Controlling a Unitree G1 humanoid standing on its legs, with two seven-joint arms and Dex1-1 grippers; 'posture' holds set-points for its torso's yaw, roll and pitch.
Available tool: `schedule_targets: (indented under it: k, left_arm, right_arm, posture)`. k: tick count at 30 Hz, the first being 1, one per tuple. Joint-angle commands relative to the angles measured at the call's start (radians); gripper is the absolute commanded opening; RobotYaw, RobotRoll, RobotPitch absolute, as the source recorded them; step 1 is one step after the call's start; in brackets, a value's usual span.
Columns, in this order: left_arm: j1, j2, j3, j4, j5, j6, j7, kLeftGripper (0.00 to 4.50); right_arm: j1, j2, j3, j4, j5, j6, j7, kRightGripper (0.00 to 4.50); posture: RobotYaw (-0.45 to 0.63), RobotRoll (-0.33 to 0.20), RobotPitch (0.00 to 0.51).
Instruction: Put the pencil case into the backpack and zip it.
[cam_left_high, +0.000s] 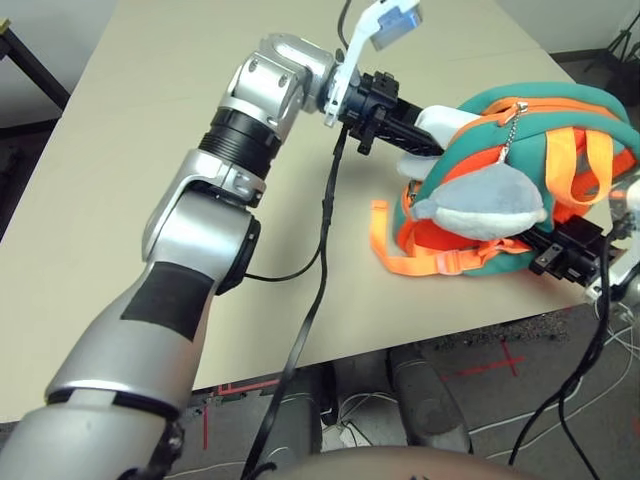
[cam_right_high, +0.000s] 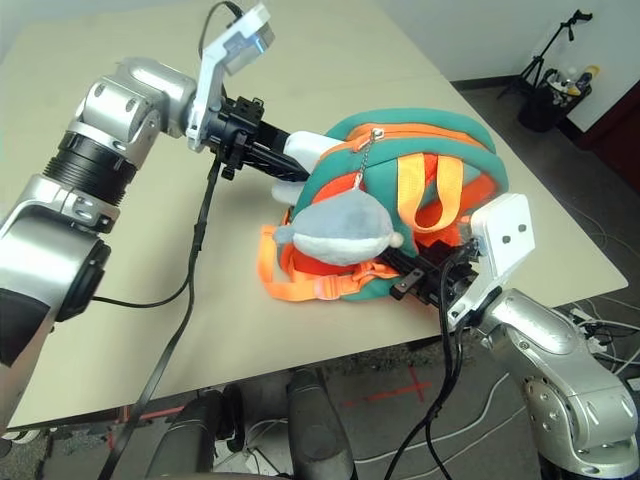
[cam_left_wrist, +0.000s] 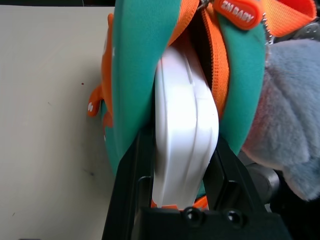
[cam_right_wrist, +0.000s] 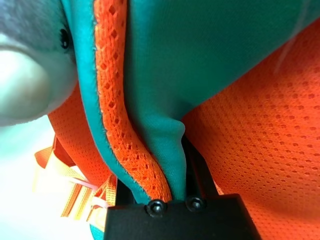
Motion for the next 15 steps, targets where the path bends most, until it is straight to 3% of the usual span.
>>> schedule_targets:
  k: [1, 15]
  left_arm:
    - [0.037, -0.111, -0.064, -0.001, 0.009, -0.005, -0.079, 1.40]
    - [0.073, -0.241, -0.036, 0.095, 0.120, -0.081, -0.011, 1.38]
  right_arm:
    - [-0.022, 0.018, 0.047, 0.009, -0.013, 0.000, -0.007, 0.49]
    - [-0.041, 0.049, 0.059, 0.014, -0.041, -0.004, -0.008, 0.49]
  posture:
    - [-0.22, 0.000, 0.185]
    - [-0.23, 0.000, 0.178]
